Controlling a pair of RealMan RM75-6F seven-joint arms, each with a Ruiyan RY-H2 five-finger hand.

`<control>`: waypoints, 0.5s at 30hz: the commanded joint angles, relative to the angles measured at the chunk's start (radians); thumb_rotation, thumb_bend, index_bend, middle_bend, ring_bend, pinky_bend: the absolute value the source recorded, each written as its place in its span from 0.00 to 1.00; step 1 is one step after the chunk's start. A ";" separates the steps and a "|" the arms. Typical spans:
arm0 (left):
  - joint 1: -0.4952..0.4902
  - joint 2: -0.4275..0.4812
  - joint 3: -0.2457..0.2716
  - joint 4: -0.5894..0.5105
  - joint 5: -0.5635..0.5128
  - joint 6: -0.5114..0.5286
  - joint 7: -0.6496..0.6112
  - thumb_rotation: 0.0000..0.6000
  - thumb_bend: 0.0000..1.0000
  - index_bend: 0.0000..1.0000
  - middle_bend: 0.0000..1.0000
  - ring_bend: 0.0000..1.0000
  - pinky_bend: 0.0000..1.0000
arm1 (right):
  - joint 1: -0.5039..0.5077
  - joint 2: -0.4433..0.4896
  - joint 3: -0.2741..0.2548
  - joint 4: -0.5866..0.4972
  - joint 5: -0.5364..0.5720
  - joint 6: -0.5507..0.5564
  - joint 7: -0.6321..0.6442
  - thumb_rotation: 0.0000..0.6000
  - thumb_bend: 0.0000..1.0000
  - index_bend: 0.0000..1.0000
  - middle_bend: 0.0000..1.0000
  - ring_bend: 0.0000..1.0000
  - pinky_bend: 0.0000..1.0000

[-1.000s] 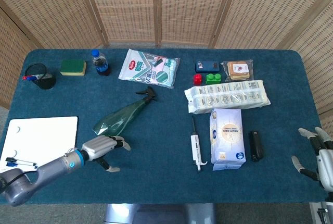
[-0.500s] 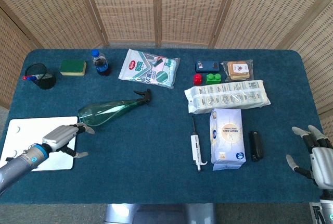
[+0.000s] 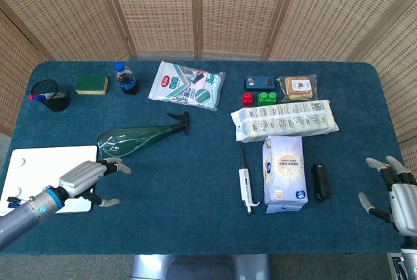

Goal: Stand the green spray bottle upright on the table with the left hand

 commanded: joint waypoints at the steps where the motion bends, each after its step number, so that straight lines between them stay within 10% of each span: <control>1: -0.012 0.042 -0.031 -0.039 -0.008 0.027 0.047 0.74 0.29 0.21 0.25 0.15 0.26 | -0.001 -0.002 0.001 0.007 0.000 0.002 0.010 1.00 0.35 0.20 0.29 0.11 0.19; 15: -0.021 -0.001 -0.165 -0.050 -0.453 -0.021 0.525 0.77 0.29 0.21 0.24 0.15 0.28 | 0.001 -0.014 0.004 0.038 0.003 -0.001 0.044 1.00 0.35 0.20 0.29 0.11 0.19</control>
